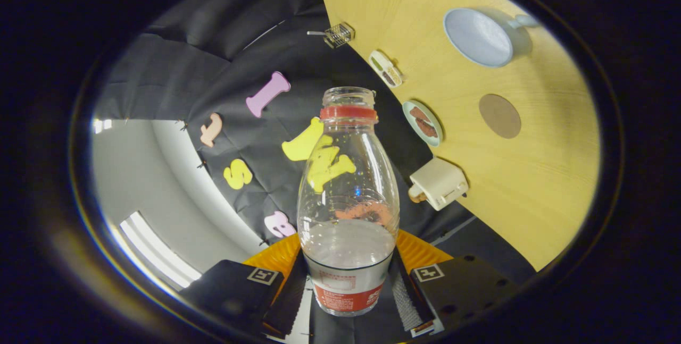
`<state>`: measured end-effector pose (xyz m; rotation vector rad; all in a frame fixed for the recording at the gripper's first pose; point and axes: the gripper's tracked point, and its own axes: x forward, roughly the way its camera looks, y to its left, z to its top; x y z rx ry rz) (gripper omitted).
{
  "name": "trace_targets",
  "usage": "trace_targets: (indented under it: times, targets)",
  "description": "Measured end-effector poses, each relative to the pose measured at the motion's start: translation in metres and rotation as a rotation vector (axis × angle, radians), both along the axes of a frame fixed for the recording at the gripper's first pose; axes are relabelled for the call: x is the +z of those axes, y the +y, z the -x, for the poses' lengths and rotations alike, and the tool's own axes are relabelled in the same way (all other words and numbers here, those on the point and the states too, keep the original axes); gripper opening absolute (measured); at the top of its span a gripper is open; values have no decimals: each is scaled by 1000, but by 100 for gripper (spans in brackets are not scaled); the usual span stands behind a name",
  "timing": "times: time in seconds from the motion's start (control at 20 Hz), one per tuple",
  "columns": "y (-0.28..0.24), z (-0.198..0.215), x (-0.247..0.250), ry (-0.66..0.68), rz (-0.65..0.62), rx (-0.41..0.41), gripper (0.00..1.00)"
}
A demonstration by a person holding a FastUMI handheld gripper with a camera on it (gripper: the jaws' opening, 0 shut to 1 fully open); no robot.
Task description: Take the bottle from table, then pour the juice into the cup, finally place the bottle on the coaster
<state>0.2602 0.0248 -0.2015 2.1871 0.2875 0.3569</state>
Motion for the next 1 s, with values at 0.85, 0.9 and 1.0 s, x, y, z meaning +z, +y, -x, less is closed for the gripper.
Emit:
trace_targets:
  times: [0.85,0.9,1.0]
  targets:
    - [9,-4,-59,-25,617,93,78]
    - [6,-5,-60,-39,681,85,78]
    - [-1,-8,-63,-55,764,54,78]
